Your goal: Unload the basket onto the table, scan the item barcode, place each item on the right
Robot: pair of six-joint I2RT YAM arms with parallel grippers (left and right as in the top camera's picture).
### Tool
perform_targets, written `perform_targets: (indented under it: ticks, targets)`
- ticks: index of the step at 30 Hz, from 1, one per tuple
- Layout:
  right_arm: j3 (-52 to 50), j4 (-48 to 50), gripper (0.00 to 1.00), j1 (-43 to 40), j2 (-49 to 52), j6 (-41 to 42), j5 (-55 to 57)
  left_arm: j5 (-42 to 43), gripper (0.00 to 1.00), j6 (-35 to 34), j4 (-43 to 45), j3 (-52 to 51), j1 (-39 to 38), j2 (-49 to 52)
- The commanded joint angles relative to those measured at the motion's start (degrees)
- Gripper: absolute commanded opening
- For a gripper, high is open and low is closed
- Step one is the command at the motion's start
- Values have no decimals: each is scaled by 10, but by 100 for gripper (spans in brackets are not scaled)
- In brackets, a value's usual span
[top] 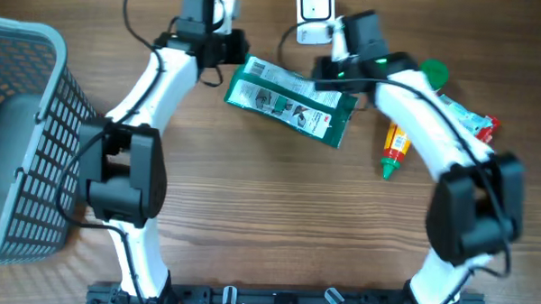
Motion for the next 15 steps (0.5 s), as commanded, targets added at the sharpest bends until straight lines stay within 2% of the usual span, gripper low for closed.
perform_targets:
  ticks: [1,5,8,9,12,14,15]
  targets:
    - [11,-29,61,-15,-49,28,-7,-24,17,63,51,3,-33,39]
    - [11,-50,61,-15,-50,30,-12,-24,17,159,81,3,-57,75]
    - [11,-62,62,-15,-50,30,-21,-24,16,272,83,3,-78,112]
    - [11,-67,62,-15,-50,30,-21,-24,16,287,83,3,-82,119]
    - [11,-77,62,-15,-50,33,-25,-31,17,299,80,3,-89,132]
    - [10,-80,62,-12,-50,46,-50,-73,13,292,65,3,-82,139]
    - [10,-91,61,-12,-49,71,-63,-101,13,268,53,3,-77,144]
